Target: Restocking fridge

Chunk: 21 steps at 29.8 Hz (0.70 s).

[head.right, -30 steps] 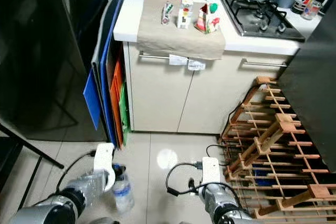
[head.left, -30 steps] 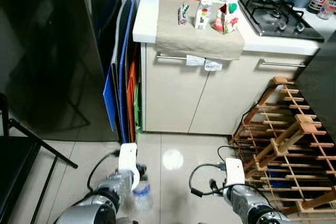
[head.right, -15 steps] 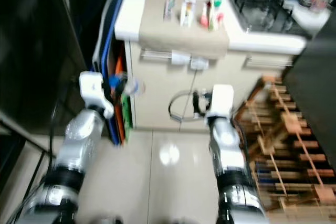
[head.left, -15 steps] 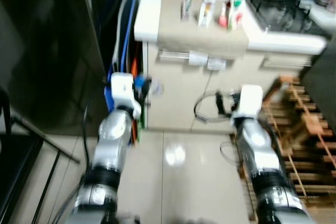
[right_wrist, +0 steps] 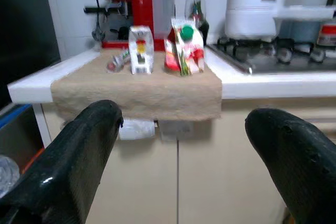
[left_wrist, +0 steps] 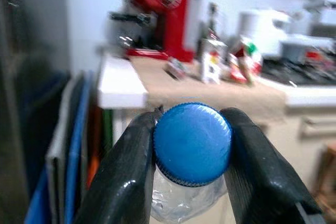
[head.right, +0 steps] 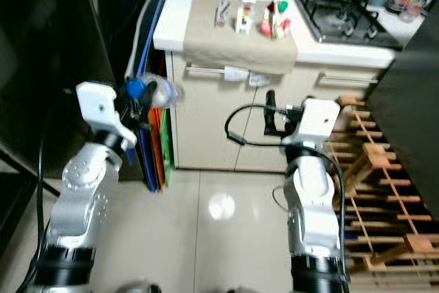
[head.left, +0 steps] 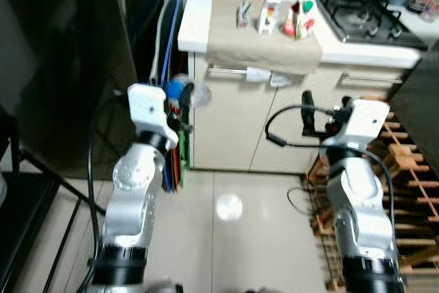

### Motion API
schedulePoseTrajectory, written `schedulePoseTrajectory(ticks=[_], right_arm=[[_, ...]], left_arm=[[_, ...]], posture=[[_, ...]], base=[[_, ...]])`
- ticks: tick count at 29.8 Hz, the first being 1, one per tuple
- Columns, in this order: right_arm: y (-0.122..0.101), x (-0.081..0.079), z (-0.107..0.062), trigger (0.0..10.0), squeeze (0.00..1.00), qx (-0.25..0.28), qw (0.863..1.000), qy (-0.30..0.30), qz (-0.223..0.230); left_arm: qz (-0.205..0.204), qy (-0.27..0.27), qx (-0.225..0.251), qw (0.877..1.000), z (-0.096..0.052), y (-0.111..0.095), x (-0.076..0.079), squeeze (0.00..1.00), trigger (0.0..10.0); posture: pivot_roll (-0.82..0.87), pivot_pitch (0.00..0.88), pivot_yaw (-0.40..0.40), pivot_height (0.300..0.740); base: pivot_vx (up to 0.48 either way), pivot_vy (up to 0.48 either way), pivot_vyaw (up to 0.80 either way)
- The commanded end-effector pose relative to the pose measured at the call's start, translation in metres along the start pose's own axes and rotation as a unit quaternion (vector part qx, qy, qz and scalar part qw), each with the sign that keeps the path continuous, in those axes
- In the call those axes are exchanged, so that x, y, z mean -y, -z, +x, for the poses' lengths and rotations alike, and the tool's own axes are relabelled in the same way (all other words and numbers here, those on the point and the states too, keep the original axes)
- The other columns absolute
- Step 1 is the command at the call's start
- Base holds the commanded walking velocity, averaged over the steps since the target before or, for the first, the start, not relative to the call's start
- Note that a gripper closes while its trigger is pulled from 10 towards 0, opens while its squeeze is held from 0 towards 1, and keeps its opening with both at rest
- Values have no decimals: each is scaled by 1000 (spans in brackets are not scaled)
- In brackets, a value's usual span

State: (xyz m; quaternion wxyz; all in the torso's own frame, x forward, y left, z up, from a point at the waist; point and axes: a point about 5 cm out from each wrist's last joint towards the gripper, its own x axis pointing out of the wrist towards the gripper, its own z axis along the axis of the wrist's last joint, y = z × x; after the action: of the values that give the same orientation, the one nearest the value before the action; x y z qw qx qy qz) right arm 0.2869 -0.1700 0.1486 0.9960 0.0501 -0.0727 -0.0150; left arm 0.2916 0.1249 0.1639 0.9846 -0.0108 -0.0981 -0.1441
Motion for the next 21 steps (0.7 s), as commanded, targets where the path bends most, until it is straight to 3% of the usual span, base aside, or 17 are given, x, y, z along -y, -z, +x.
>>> schedulePoseTrajectory(ticks=[1,9,15,21], right_arm=[[11,0,-2,10000,0,-33,999,6,12],[14,-17,16,10000,0,-50,998,-44,10],[18,-14,21,10000,0,-66,997,-45,-7],[20,-8,21,10000,0,-64,996,-48,-33]], left_arm=[[1,-1,16,1000,1,-10,-1,0,10000],[3,-17,-12,1000,9,5,-6,0,10000],[-13,-17,-9,1000,14,4,-6,0,10000],[-27,1,6,1000,16,2,-6,0,10000]], posture=[[-13,0,-35,740],[-30,0,-22,740],[-35,0,-21,740],[-37,0,-19,740]], base=[[0,0,0],[0,0,0],[0,0,0],[0,0,-561]])
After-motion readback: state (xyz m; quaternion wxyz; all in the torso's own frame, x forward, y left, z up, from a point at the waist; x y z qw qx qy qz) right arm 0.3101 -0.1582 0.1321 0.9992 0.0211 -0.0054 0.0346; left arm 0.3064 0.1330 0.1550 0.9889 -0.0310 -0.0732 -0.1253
